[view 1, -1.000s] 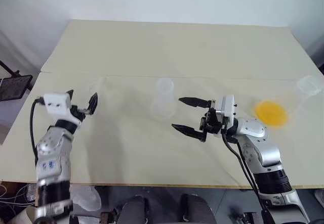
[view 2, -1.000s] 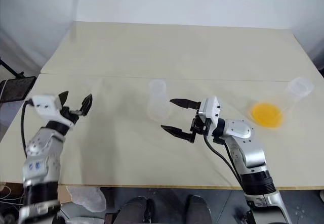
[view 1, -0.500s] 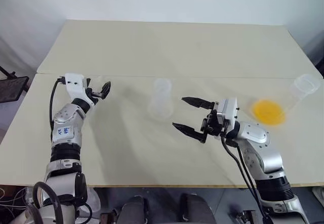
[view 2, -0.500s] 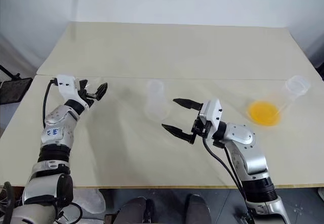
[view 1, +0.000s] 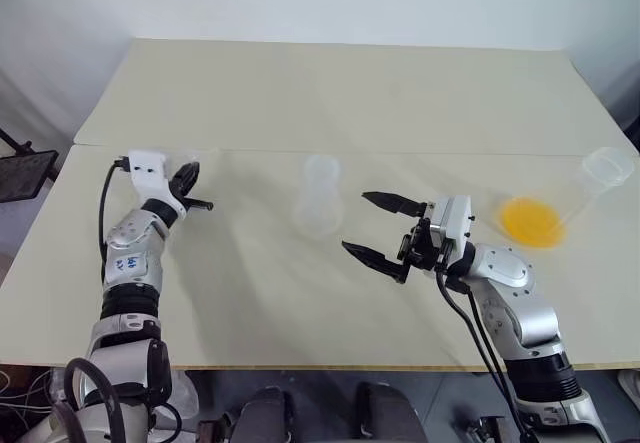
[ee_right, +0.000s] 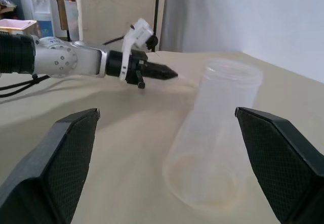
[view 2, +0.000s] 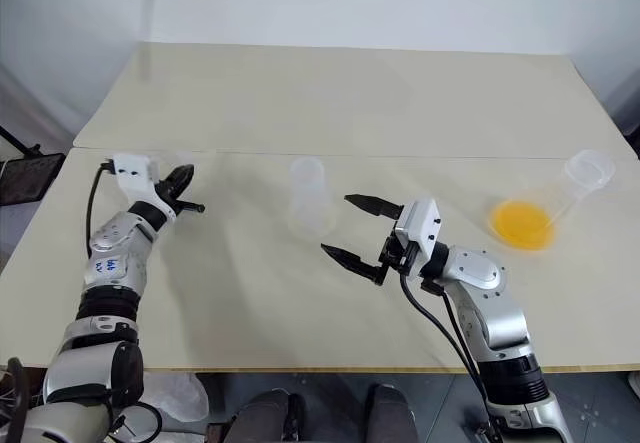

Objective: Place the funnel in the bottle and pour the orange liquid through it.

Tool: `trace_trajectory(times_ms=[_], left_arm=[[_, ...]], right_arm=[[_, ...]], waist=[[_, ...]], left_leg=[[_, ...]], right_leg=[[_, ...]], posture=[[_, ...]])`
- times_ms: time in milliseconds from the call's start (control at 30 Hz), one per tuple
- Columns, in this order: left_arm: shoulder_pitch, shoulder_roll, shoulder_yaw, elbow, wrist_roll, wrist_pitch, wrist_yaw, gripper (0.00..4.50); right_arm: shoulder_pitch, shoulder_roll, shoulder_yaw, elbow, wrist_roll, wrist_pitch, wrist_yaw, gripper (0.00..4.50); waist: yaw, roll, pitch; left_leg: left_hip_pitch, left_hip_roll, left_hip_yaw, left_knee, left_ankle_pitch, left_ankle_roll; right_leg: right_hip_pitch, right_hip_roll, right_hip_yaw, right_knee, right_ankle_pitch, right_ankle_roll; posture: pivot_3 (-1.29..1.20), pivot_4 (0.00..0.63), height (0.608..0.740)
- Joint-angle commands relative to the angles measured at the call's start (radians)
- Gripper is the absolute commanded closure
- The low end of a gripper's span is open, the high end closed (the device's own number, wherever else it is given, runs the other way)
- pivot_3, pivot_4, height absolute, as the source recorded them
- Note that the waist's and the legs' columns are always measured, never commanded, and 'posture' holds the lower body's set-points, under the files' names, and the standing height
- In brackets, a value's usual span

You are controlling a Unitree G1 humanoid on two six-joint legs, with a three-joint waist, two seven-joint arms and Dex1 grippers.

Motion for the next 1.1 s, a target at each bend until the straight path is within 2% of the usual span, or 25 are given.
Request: trace_trajectory(times_ms=[33, 300, 400, 500, 700, 967, 1100], left_arm=[[0.022, 0.029, 0.025, -0.115, -0.051, -0.036, -0.071, 4.49], [0.052, 0.133, -0.046, -0.408, -0.118, -0.022, -0.353, 4.49], [-0.021, 0.253, -0.15, -0.493, -0.116, -0.01, -0.595, 4.49], [-0.13, 0.303, -0.227, -0.489, -0.091, -0.012, -0.713, 4.49], [-0.307, 0.282, -0.319, -0.395, -0.039, -0.074, -0.829, 4.49], [-0.386, 0.253, -0.409, -0.242, 0.099, -0.277, -0.88, 4.49], [-0.415, 0.232, -0.423, -0.21, 0.12, -0.298, -0.872, 4.49]], right_arm=[[0.019, -0.001, -0.029, -0.045, 0.005, -0.028, -0.012, 0.0], [0.071, -0.034, -0.073, -0.079, 0.002, -0.031, -0.037, 0.0], [0.122, -0.071, -0.129, -0.106, 0.013, -0.02, -0.055, 0.0], [0.165, -0.096, -0.172, -0.125, 0.02, -0.013, -0.069, 0.0], [0.223, -0.107, -0.211, -0.162, 0.023, -0.004, -0.098, 0.0], [0.25, -0.089, -0.198, -0.215, 0.019, 0.011, -0.142, 0.0], [0.266, -0.083, -0.192, -0.235, 0.016, 0.014, -0.158, 0.0]], waist=[[0.0, 0.0, 0.0], [0.002, 0.0, 0.0], [0.003, 0.0, 0.0], [0.006, 0.0, 0.0], [0.002, 0.0, 0.0], [0.003, 0.0, 0.0], [0.009, 0.0, 0.0]], left_leg=[[0.0, 0.0, 0.0, 0.0, 0.0, 0.0], [0.0, 0.0, 0.0, 0.001, 0.0, 0.0], [-0.001, 0.0, 0.0, 0.001, 0.0, 0.0], [-0.001, 0.0, 0.001, 0.001, 0.0, 0.0], [0.0, 0.0, 0.002, 0.0, 0.0, 0.0], [-0.001, 0.001, 0.003, 0.001, 0.0, 0.0], [-0.001, 0.0, 0.003, 0.001, 0.0, 0.0]], right_leg=[[0.0, 0.0, 0.0, 0.0, 0.0, 0.0], [0.0, 0.0, 0.0, 0.0, 0.0, 0.0], [0.0, 0.0, 0.0, 0.0, 0.0, 0.0], [0.0, 0.0, 0.001, -0.001, 0.0, 0.0], [0.0, 0.001, 0.002, -0.001, 0.0, 0.0], [-0.001, 0.002, 0.002, -0.001, 0.0, 0.0], [-0.001, 0.001, 0.002, -0.001, 0.0, 0.0]], posture=[[0.0, 0.15, 0.74], [0.0, 0.15, 0.74], [0.0, 0.15, 0.74], [0.0, 0.15, 0.74], [0.0, 0.15, 0.74], [0.0, 0.15, 0.74], [0.0, 0.15, 0.74]])
